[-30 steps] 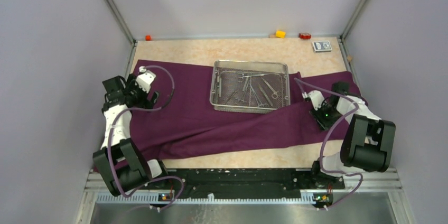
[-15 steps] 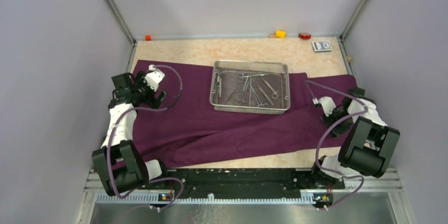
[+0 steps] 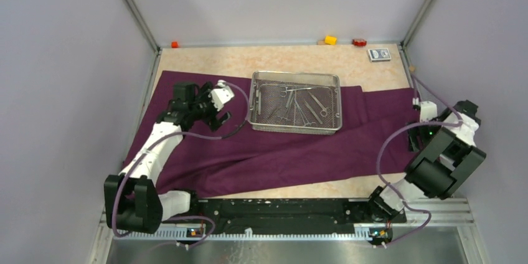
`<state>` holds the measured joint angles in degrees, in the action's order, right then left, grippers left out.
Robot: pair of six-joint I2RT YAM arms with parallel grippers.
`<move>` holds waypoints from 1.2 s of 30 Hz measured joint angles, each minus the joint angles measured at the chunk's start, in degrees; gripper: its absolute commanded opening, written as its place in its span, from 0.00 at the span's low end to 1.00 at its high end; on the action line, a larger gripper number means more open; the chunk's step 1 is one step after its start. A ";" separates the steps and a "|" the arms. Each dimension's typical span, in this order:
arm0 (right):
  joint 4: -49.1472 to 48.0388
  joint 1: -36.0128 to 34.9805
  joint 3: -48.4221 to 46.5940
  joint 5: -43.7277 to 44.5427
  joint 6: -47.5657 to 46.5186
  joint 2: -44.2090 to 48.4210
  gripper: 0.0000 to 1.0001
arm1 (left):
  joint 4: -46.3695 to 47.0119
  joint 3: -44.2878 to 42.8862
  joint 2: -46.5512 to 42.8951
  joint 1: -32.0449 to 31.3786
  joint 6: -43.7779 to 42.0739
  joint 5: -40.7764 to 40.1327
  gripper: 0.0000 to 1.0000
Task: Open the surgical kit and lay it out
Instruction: Open the surgical kit at the center of the board.
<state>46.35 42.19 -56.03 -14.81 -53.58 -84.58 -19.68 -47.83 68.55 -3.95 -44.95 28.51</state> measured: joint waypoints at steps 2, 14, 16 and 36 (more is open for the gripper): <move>0.37 2.95 -0.96 -0.92 -0.28 -3.58 0.83 | 0.22 -0.31 0.57 -3.45 0.46 -1.29 0.99; 1.20 8.17 -4.48 -7.04 -2.40 -13.53 0.73 | 3.15 -1.53 7.63 -12.87 2.21 -8.79 0.99; 0.24 8.11 -3.78 -6.93 -2.64 -13.07 0.70 | 3.37 -1.79 8.20 -13.35 2.47 -9.38 0.99; 1.53 0.20 -6.27 -12.90 2.23 -13.51 0.00 | 4.46 -15.50 21.16 -30.27 7.10 -8.15 0.85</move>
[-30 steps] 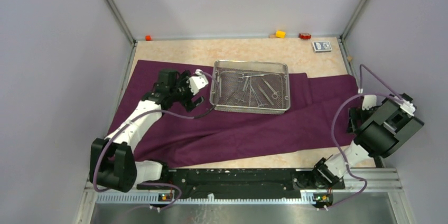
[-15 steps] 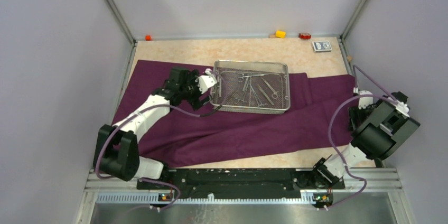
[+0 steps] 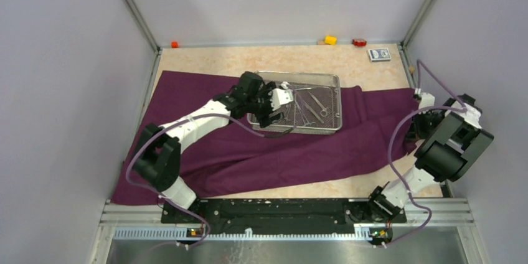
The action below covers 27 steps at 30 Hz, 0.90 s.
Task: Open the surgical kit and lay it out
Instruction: Open the surgical kit at the center of the board.
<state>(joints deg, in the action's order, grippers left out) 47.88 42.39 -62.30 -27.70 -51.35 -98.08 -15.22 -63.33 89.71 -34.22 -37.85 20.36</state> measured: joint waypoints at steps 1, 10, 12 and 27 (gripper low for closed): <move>1.14 -0.13 -1.31 -0.98 0.37 -0.04 0.00 | 0.04 -1.27 1.14 -0.87 0.44 0.74 0.85; 7.08 -7.23 -16.87 -6.08 8.59 -0.57 0.00 | -1.01 -15.58 14.03 -8.81 5.60 7.87 0.84; 7.48 -8.94 -19.63 -5.99 10.21 -2.19 0.00 | -1.55 -18.05 16.52 -9.86 6.56 9.05 0.84; 9.53 -12.68 -28.98 -4.28 15.58 -15.15 0.00 | -3.32 -27.82 26.47 -11.72 12.74 13.84 0.83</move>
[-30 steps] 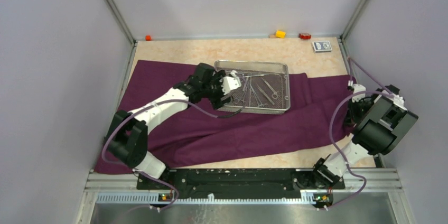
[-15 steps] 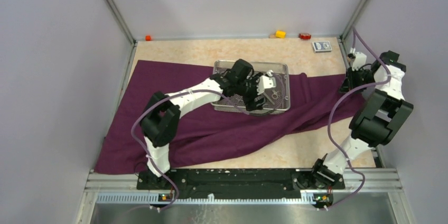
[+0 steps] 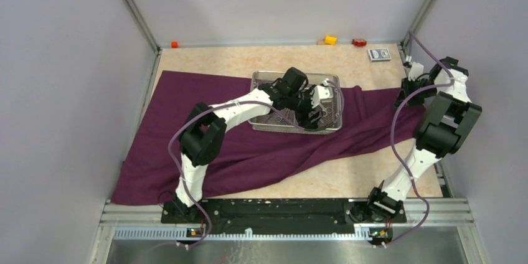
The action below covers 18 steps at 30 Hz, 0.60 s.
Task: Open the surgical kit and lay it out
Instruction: Open the surgical kit at the center of the board.
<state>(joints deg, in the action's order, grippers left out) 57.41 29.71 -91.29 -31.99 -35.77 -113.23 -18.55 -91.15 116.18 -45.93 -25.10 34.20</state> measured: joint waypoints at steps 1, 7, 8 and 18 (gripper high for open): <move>0.09 -0.11 -0.09 0.00 -0.09 0.02 0.00 | 0.00 -0.61 0.24 0.00 0.26 0.39 0.83; 1.38 -0.35 1.38 3.56 -2.27 1.95 0.00 | -0.11 -0.63 0.20 -0.26 0.44 0.85 0.83; 1.79 -0.35 2.05 4.35 -2.80 2.95 0.00 | -0.07 -0.26 0.00 -0.28 0.28 0.66 0.82; 4.85 0.31 11.93 14.29 -8.68 20.87 0.00 | -0.57 8.70 -7.87 -0.31 -2.64 -5.79 0.83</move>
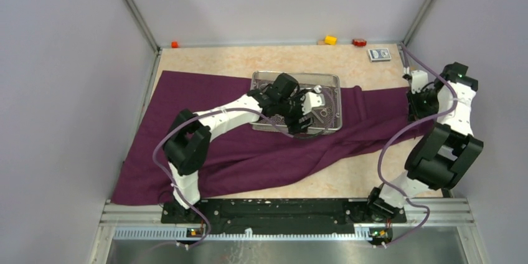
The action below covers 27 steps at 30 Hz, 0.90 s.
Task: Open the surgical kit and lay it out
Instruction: Open the surgical kit at the center of the board.
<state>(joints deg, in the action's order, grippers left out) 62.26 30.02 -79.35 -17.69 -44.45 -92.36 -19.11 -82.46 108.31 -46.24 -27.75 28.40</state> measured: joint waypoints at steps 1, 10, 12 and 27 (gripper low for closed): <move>0.46 0.37 1.01 0.72 -0.83 1.38 0.00 | -0.11 0.63 -1.01 0.00 -0.26 -0.81 0.83; 4.85 8.31 10.03 6.23 -9.03 9.90 0.00 | -0.68 8.33 -10.91 0.00 -2.34 -8.33 0.84; 5.60 9.55 12.52 7.96 -11.13 12.85 0.00 | -0.68 10.21 -12.74 0.00 -2.69 -9.66 0.84; -6.97 10.19 19.80 6.32 -8.13 8.87 0.21 | -0.09 18.23 -20.61 0.00 -3.43 -13.64 0.87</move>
<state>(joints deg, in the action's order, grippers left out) 55.29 40.21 -59.55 -11.38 -52.58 -83.48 -19.20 -64.23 87.70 -46.24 -31.18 14.76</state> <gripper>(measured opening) 0.143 0.863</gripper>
